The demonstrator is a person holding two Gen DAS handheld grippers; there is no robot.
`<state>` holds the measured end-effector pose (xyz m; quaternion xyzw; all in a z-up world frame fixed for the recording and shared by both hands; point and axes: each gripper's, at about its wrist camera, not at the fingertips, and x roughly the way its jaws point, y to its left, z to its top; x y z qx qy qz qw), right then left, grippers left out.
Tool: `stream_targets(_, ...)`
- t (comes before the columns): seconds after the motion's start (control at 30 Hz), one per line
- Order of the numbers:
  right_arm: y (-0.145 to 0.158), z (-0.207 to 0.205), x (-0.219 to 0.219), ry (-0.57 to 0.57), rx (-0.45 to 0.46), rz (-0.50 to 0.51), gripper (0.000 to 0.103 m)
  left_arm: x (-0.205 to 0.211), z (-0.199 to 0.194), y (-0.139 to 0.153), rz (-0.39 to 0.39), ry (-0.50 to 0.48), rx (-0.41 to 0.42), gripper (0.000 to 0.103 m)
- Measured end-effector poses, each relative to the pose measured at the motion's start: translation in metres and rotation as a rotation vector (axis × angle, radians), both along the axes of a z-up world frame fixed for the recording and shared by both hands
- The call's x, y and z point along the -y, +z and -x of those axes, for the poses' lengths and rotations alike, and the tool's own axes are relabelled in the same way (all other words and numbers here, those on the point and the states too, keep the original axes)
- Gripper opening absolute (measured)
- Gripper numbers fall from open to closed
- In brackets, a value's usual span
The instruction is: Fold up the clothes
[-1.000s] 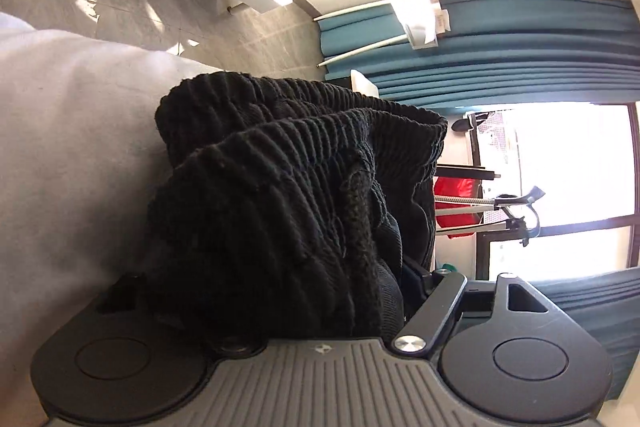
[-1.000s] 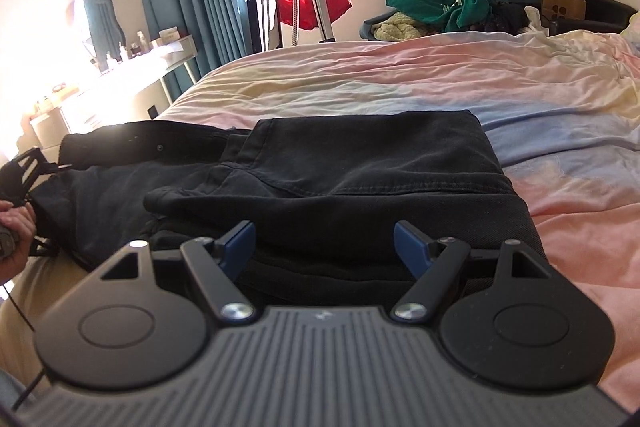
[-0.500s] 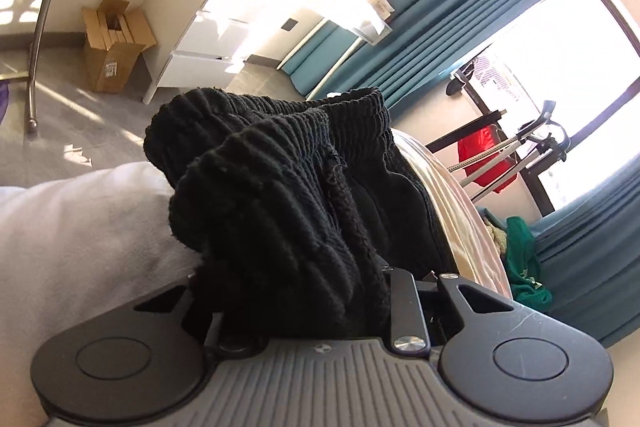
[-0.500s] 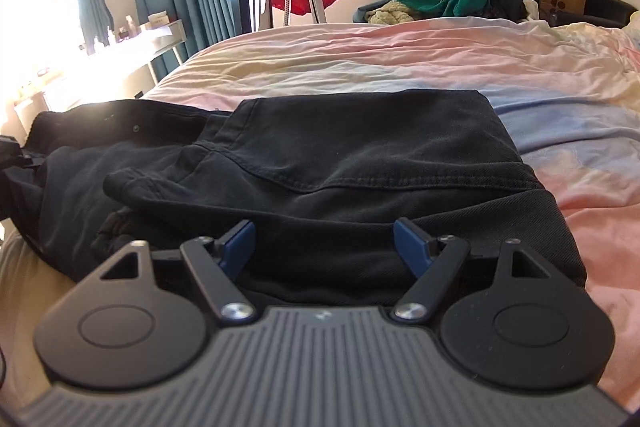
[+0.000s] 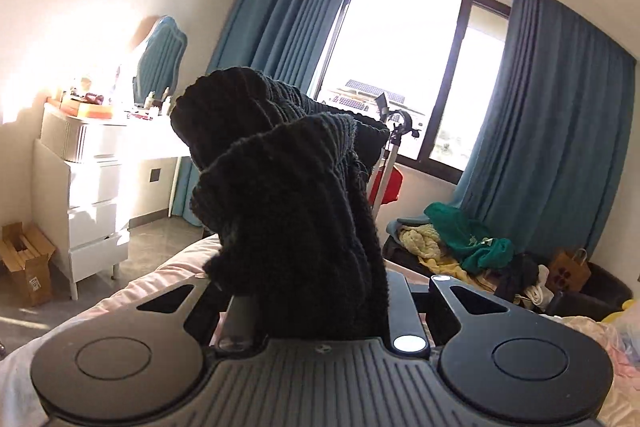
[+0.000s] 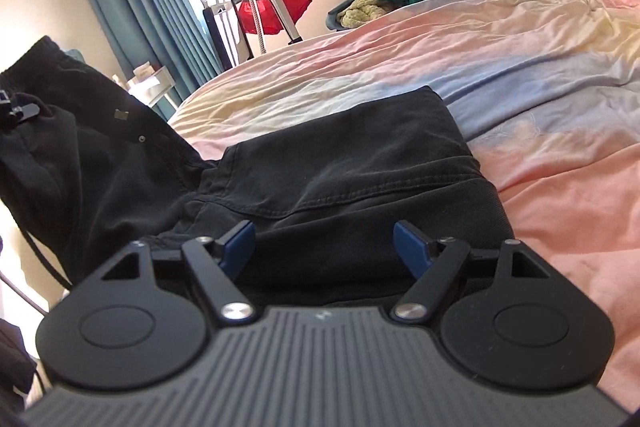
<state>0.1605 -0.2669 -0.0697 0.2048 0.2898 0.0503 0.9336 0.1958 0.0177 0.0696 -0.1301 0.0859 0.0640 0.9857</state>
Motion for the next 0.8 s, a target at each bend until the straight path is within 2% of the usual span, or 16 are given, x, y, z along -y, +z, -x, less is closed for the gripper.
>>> stream_targets(0.17, 0.008, 0.015, 0.044, -0.135, 0.033, -0.044, 0.078, 0.12, -0.008, -0.005, -0.046, -0.072, 0.021, 0.018)
stream_targets(0.3, 0.007, 0.028, 0.095, -0.263, 0.066, -0.145, 0.079, 0.214, -0.017, -0.041, -0.148, -0.134, -0.017, 0.018)
stream_targets(0.47, 0.005, 0.044, 0.158, -0.423, 0.107, -0.271, 0.08, 0.305, -0.025, -0.118, -0.367, -0.254, -0.121, 0.017)
stream_targets(0.53, 0.004, 0.049, 0.181, -0.478, 0.119, -0.321, 0.081, 0.32, -0.024, -0.139, -0.438, -0.28, -0.135, 0.017)
stream_targets(0.7, -0.005, 0.032, 0.171, -0.39, 0.076, -0.347, 0.081, 0.334, -0.024, -0.168, -0.507, -0.307, -0.169, 0.018)
stream_targets(0.8, -0.006, 0.03, 0.168, -0.366, 0.09, -0.378, 0.081, 0.301, -0.023, -0.18, -0.539, -0.329, -0.164, 0.018)
